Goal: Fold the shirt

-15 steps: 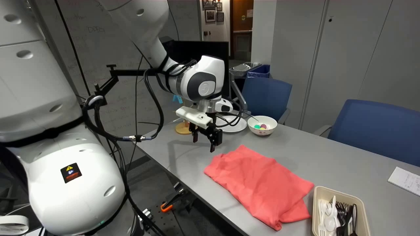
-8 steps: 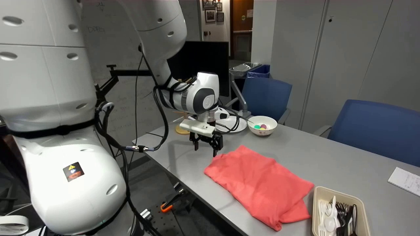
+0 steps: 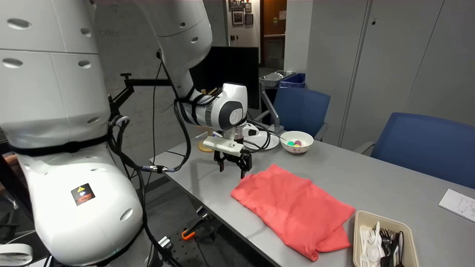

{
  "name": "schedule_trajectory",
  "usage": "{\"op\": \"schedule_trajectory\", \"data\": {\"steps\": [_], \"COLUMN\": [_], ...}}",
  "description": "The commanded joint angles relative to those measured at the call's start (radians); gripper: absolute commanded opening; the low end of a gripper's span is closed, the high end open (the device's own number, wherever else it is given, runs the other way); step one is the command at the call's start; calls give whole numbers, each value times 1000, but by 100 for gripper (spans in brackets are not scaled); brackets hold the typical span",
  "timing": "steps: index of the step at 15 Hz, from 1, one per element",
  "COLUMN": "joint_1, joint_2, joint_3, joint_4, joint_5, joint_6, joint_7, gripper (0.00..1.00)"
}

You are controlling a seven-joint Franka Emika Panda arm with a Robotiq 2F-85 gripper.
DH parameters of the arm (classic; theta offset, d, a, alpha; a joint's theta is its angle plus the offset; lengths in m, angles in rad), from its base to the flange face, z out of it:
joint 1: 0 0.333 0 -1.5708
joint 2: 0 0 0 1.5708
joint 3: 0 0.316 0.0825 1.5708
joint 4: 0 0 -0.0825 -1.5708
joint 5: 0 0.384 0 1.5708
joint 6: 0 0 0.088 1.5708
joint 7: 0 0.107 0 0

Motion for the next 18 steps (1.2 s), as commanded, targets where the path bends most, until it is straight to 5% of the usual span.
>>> {"op": "schedule_trajectory", "data": {"steps": [1,6,12,18], "joint_1": [16,53,133,204], "joint_2": [70,166,279,404], "joint_3": [-9,-52,-185,-257], "joint_4": [23,36,84,155], "joint_5": [-96,-256,-418,-434], "joint_6": [60,196,351,455], "joint_7": [0,32,87,112], "gripper": [100,100,100,99]}}
